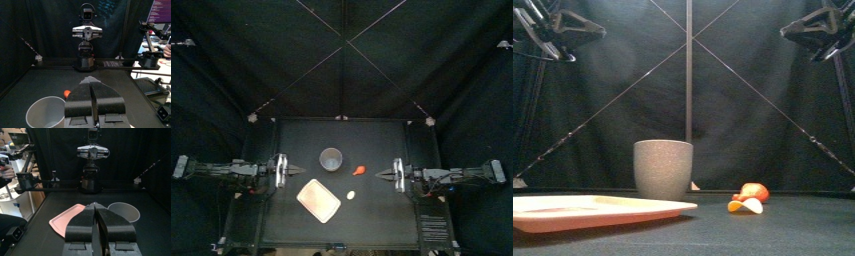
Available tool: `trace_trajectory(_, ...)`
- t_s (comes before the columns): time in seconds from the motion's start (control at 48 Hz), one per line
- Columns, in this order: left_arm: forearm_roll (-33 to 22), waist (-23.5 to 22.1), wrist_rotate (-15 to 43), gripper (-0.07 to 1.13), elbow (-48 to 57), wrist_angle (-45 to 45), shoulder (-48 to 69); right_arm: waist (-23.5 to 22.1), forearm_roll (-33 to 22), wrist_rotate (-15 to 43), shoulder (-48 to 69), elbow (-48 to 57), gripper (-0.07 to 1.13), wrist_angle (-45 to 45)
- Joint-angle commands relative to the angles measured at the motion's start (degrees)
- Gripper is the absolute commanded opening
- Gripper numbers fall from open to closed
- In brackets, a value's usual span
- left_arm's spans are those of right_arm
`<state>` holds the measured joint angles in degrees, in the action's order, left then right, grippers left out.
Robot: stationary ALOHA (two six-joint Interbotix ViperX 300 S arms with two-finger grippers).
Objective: Pick the drumstick then place it on the pink plate
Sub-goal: Pick the drumstick
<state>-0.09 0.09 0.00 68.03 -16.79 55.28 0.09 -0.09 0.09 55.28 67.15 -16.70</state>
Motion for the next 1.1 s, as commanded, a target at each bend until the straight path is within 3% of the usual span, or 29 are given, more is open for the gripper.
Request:
trace_trajectory(0.021,-1.7,-0.2,-0.2,0.06,-1.3,0.4,-0.9,-0.8,-0.4,-0.1,-2.3,-0.2,0.05,0.4)
trace_trajectory(0.229,-1.6,0.3,0.1,0.06,-1.3,1.4,-1.0,-5.6,-1.3,-0.4,-9.7,-2.3,0.05,7.7)
trace_trajectory(0.5,-1.3,1.6,0.1,0.06,-0.7,2.4,-1.1,-8.3,-8.3,-0.4,-22.6,-9.6,0.09,18.4)
trace_trajectory(0.646,-1.3,1.8,0.1,0.06,-0.6,2.4,-1.1,-8.1,-10.8,-0.5,-28.7,-13.4,0.33,19.8)
trace_trajectory(0.812,-1.4,2.2,0.1,0.06,-0.4,2.4,-1.1,-8.1,-11.8,0.2,-32.3,-16.6,0.86,20.5)
trace_trajectory(0.896,-1.4,2.5,0.1,0.07,-0.2,2.4,-1.1,-8.2,-11.1,0.6,-33.0,-17.8,1.06,21.0)
trace_trajectory(1.104,-1.4,3.2,0.1,0.07,-0.2,2.3,-1.1,-8.4,-11.2,1.0,-33.8,-18.6,1.03,21.5)
